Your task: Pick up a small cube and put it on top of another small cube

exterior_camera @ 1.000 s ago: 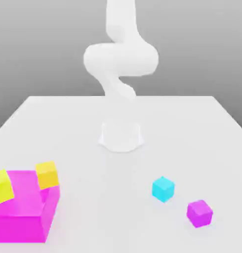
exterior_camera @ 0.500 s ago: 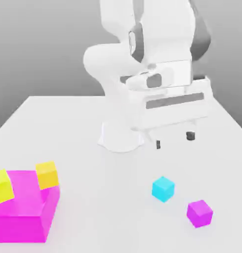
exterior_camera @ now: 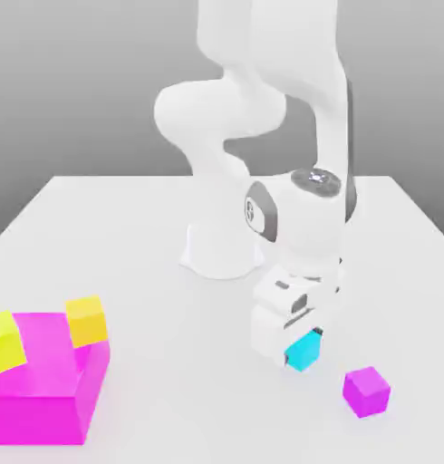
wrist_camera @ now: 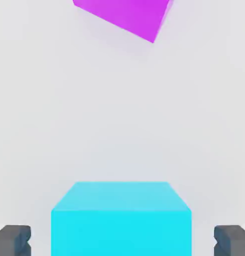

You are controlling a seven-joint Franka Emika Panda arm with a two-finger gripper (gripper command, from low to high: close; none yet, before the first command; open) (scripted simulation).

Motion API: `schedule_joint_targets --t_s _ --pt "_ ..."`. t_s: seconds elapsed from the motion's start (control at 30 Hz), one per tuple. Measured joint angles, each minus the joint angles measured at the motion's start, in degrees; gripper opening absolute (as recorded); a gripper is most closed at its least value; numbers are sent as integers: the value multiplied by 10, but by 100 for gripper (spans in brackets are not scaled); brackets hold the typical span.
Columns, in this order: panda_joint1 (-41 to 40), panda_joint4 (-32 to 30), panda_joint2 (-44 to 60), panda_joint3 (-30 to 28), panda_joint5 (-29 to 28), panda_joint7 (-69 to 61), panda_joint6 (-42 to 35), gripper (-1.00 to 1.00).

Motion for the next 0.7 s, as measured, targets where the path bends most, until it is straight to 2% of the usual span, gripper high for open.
schedule_joint_targets --t_s 0.13,0.43,0.7 --pt "0 0 0 0 -2 2 0 -100" --pt "-15 -27 -163 11 11 -16 -136 -100" --pt "-126 45 -253 -109 -33 -218 -291 -100"
